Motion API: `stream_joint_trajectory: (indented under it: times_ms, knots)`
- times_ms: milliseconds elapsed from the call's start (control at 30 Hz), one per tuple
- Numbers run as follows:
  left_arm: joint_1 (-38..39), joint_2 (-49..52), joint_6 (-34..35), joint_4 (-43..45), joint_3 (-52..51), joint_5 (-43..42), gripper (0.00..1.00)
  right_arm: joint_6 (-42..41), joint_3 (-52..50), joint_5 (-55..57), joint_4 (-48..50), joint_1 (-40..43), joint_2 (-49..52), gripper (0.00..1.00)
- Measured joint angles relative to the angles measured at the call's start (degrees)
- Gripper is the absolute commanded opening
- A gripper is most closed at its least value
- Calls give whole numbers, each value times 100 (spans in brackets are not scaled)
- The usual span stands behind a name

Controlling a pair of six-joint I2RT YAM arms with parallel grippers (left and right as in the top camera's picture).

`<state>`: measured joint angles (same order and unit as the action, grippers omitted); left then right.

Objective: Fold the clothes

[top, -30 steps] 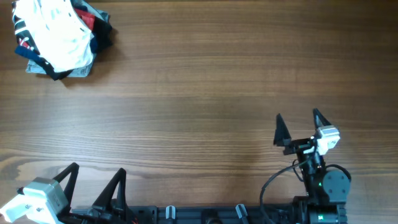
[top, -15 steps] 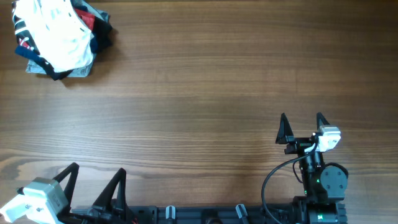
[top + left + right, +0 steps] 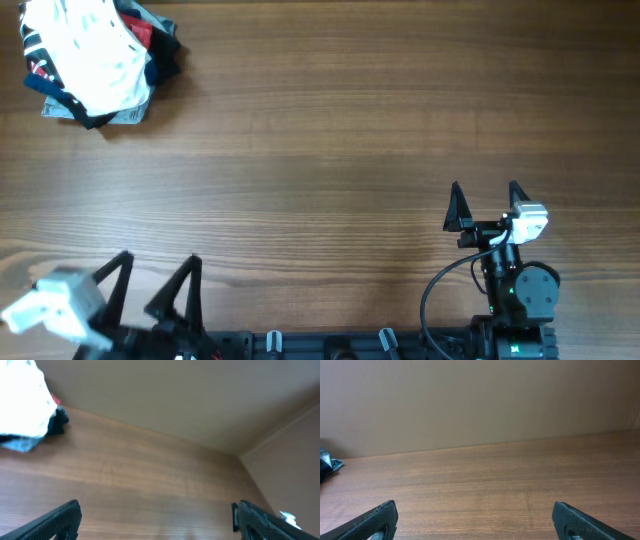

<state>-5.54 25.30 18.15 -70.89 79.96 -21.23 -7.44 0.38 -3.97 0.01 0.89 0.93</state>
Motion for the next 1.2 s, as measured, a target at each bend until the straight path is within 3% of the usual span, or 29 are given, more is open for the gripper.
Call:
stream_joint_trajectory:
  times_ms: [167,267,400,667,1200]
  knots:
    - [348,-848,238,2179,-2396,330,100,2,0,0,4,0,-2,100]
    - [647,-1506,254,4098,-4166,476,100,2,0,0,2,0,-2,100]
    - [787,-1639,258,6223,-6017,640,100,2,0,0,-2,0,-4,100]
    - [807,-2444,-52,6535,-7344,1213,100,2,0,0,-2,0,-4,100]
    - [809,-2452,-610,6723,-7928,1543,100,2,0,0,-2,0,-4,100]
